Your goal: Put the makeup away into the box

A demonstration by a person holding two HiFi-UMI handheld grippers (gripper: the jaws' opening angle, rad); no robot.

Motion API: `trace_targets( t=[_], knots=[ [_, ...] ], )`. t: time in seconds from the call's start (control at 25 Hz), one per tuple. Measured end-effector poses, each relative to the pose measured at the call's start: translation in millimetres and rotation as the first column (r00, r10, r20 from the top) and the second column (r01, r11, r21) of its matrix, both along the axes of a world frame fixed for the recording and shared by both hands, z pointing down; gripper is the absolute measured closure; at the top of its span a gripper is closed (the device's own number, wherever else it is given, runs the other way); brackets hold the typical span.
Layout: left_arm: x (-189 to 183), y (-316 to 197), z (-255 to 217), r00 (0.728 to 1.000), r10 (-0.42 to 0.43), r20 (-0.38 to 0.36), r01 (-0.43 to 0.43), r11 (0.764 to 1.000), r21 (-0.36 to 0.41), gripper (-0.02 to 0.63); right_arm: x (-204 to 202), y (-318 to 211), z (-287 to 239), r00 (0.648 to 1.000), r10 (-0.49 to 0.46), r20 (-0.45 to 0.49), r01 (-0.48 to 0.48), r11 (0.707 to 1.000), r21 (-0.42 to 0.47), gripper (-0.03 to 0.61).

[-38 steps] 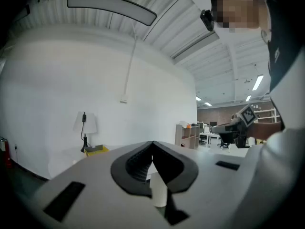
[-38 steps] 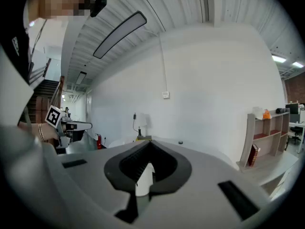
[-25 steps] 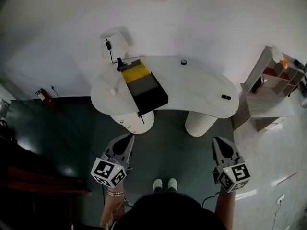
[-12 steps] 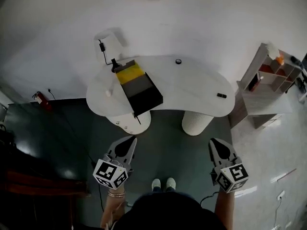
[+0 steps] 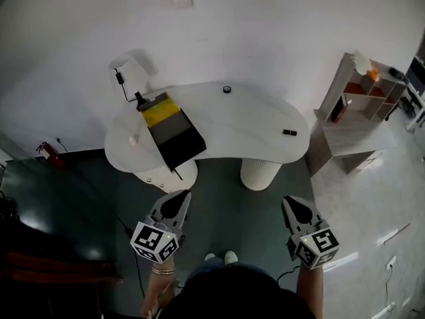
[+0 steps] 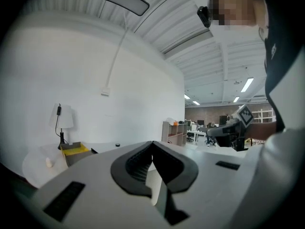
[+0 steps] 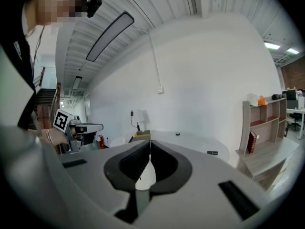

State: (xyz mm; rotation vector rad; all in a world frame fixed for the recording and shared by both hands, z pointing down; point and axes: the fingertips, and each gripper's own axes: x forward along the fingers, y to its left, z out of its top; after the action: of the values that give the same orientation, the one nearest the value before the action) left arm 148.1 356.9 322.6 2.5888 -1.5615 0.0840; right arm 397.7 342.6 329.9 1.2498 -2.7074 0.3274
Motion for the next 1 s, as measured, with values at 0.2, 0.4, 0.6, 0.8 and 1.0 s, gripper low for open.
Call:
trace_targets(
  t=[0.2,0.4,0.6,0.8,1.0],
  knots=[
    [30,-13,4,0.999,0.033,0.014,-0.033,0.999,-0.010,0.597,19,-6,2,1.000,-0.002,-0.018,0.003,1.000,0.019,0.557],
    [57,-27,16,0.995,0.094,0.023,-0.093,0.994,-0.053,0.597,43,-12,11,0.998,0.063,0.017,-0.063,0.998,-0.008,0.557],
    [81,-50,19,0.988,0.152,0.034,-0.149,0.987,-0.066,0.597,70,-24,24,0.992,0.124,0.029,-0.122,0.991,-0.046,0.557],
    [91,-84,29,0.975,0.209,0.082,-0.202,0.976,-0.080,0.597,77,-49,30,0.986,0.162,0.044,-0.159,0.986,-0.055,0.557],
    [93,-137,30,0.969,0.237,0.066,-0.231,0.969,-0.082,0.597,73,-94,31,0.988,0.152,0.019,-0.151,0.987,-0.049,0.557]
  ],
)
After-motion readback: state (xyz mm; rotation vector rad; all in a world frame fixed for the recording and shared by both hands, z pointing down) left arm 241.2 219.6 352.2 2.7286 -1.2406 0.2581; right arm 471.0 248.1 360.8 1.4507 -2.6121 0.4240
